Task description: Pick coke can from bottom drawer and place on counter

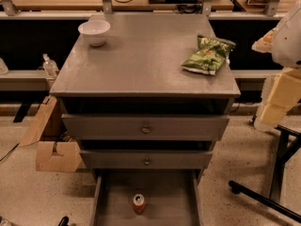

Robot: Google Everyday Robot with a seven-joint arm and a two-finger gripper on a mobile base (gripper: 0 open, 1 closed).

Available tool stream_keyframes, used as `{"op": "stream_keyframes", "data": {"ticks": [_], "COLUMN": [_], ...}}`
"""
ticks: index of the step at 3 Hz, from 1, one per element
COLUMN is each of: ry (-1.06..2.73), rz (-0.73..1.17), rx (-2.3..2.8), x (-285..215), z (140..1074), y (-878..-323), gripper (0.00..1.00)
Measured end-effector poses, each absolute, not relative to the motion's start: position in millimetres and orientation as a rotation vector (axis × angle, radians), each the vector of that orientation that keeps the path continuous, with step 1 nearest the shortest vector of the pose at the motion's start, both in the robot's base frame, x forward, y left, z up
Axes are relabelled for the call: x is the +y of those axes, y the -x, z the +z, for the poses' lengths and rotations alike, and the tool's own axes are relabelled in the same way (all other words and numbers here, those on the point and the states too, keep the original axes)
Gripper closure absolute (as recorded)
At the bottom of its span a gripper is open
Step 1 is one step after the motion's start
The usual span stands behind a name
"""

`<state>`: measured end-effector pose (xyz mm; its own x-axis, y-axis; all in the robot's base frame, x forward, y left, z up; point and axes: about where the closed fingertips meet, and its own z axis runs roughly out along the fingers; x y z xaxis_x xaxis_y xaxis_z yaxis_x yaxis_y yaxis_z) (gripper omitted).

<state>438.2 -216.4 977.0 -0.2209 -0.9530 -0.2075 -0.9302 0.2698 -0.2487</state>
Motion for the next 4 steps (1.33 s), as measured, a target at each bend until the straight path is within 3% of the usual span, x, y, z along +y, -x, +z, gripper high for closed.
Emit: {"op": "stream_keyframes", "data": {"ticks": [2, 4], "ry": [1.682, 1.629], "rz": [-0.12, 0.224], "rx": [2.22, 2.032], "x": [-222.2, -212.2], "z": [984.4, 850.6], "y": [-439.5, -405.4], "gripper": [0.0, 0.0]}}
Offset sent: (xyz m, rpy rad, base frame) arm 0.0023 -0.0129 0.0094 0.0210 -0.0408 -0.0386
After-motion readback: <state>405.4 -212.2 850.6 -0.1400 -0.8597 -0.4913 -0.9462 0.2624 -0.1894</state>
